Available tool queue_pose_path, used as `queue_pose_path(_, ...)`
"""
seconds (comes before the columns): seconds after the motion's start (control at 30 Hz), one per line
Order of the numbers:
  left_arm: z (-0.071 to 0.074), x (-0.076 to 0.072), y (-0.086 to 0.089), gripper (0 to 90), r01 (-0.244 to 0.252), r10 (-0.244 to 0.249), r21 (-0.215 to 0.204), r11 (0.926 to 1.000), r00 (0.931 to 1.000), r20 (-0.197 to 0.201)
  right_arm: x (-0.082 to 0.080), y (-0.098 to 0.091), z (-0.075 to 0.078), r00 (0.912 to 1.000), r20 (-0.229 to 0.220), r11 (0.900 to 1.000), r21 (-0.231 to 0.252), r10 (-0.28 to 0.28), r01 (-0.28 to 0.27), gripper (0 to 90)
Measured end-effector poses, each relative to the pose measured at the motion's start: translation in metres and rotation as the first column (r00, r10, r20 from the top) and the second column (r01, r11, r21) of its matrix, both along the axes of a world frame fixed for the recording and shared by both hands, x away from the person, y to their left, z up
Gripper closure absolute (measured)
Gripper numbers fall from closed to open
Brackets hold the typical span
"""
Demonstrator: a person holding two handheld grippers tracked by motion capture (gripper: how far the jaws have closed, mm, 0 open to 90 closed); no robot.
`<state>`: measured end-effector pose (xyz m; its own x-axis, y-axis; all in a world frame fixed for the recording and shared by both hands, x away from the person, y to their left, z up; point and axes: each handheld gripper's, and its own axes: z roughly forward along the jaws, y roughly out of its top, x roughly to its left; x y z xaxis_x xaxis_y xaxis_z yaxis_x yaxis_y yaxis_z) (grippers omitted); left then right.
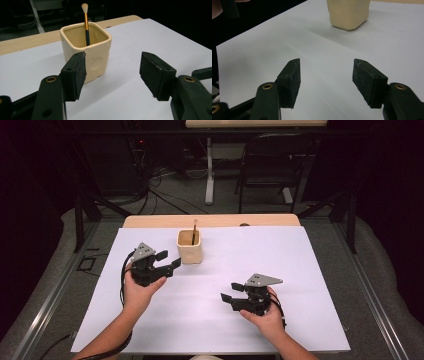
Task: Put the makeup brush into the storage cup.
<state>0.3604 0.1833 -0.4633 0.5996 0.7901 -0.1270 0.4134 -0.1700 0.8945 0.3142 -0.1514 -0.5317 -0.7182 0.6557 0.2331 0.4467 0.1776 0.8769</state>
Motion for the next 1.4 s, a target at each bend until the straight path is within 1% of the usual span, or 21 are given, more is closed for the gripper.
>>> queue_pose_path(0.1,-0.002,-0.003,0.000,38.1,0.003,-0.003,0.003,1.0000,1.0000,0.002,0.000,0.000,0.000,1.0000,0.001,1.0000,-0.001,-0.001,0.001,39.4)
queue_pose_path(0.13,-0.003,-0.004,0.000,38.1,0.006,-0.006,-0.003,1.0000,1.0000,0.004,0.000,0.000,0.000,1.0000,0.001,1.0000,-0.002,-0.001,0.001,39.4)
queue_pose_path(0.2,-0.004,-0.007,0.001,38.1,0.007,-0.007,0.005,1.0000,1.0000,0.006,0.000,0.000,0.000,1.0000,0.002,1.0000,-0.003,0.001,-0.001,39.4)
queue_pose_path(0.23,-0.006,-0.008,0.001,38.1,0.010,-0.010,-0.002,0.9999,0.9999,0.007,0.000,0.000,0.000,1.0000,0.004,1.0000,-0.004,0.002,-0.002,39.4)
queue_pose_path(0.3,-0.010,-0.010,0.002,38.1,0.009,-0.009,-0.003,1.0000,0.9999,0.005,0.000,0.000,0.000,1.0000,0.004,1.0000,-0.005,0.000,0.000,39.4)
queue_pose_path(0.33,-0.011,-0.011,0.002,38.1,0.005,-0.005,0.007,1.0000,1.0000,0.000,0.000,0.000,0.000,1.0000,0.001,1.0000,-0.002,-0.002,0.002,39.4)
queue_pose_path(0.4,-0.015,-0.013,0.003,38.1,0.005,-0.005,0.004,1.0000,1.0000,0.002,0.000,0.000,0.000,1.0000,0.007,1.0000,0.002,-0.002,0.002,39.4)
queue_pose_path(0.43,-0.016,-0.013,0.003,38.1,0.003,-0.003,0.000,1.0000,1.0000,0.000,-0.001,0.000,0.000,1.0000,0.003,1.0000,-0.006,0.001,-0.001,39.4)
queue_pose_path(0.67,-0.025,-0.018,0.008,38.1,-0.006,0.006,-0.016,0.9999,1.0000,-0.003,-0.001,0.000,0.000,1.0000,0.003,1.0000,-0.007,0.002,-0.002,39.4)
queue_pose_path(0.73,-0.027,-0.019,0.010,38.1,-0.007,0.007,-0.010,0.9999,1.0000,-0.004,0.000,0.000,0.000,1.0000,0.002,1.0000,-0.006,0.000,0.000,39.4)
queue_pose_path(0.77,-0.028,-0.020,0.010,38.1,-0.010,0.010,-0.015,0.9998,1.0000,-0.001,0.000,0.000,0.000,1.0000,0.002,1.0000,-0.005,0.001,-0.001,39.4)
queue_pose_path(0.8,-0.029,-0.021,0.010,38.1,-0.007,0.007,-0.004,1.0000,0.9999,-0.007,-0.001,0.000,0.000,1.0000,0.001,1.0000,-0.006,0.002,-0.002,39.4)
queue_pose_path(0.9,-0.031,-0.024,0.009,38.1,-0.001,0.001,0.007,1.0000,1.0000,0.000,0.000,0.001,-0.001,1.0000,0.005,1.0000,-0.003,0.000,0.000,39.4)
queue_pose_path(0.97,-0.034,-0.026,0.008,38.1,0.009,-0.009,0.008,0.9999,0.9999,0.007,0.000,0.001,-0.001,1.0000,0.007,1.0000,-0.005,0.001,-0.001,39.4)
queue_pose_path(1.07,-0.036,-0.028,0.007,38.1,0.014,-0.014,0.007,0.9999,0.9999,0.008,-0.001,0.001,-0.001,1.0000,0.005,1.0000,-0.004,0.001,-0.001,39.4)
queue_pose_path(1.1,-0.038,-0.030,0.006,38.1,0.012,-0.012,0.003,0.9999,0.9999,0.009,-0.001,0.000,0.000,1.0000,0.000,0.9998,-0.018,0.001,-0.001,39.4)
queue_pose_path(1.13,-0.039,-0.033,0.005,38.1,0.019,-0.019,-0.009,0.9998,0.9998,0.009,-0.001,0.000,0.000,1.0000,0.003,0.9999,-0.011,0.001,-0.001,39.4)
queue_pose_path(1.2,-0.039,-0.035,0.004,38.1,0.021,-0.020,-0.008,0.9998,0.9997,0.014,-0.001,0.000,0.001,1.0000,0.001,0.9999,-0.012,0.000,0.000,39.4)
queue_pose_path(1.3,-0.041,-0.037,0.003,38.1,0.025,-0.025,-0.018,0.9995,0.9995,0.022,-0.001,0.000,0.000,1.0000,0.002,1.0000,-0.010,0.000,0.000,39.4)
queue_pose_path(1.37,-0.041,-0.038,0.003,38.1,0.028,-0.028,-0.007,0.9996,0.9994,0.020,-0.002,0.000,0.001,1.0000,0.003,0.9999,-0.016,0.002,-0.002,39.4)
queue_pose_path(1.4,-0.042,-0.038,0.003,38.1,0.029,-0.029,-0.009,0.9995,0.9993,0.025,-0.002,0.000,0.001,1.0000,0.004,0.9998,-0.017,0.002,-0.002,39.4)
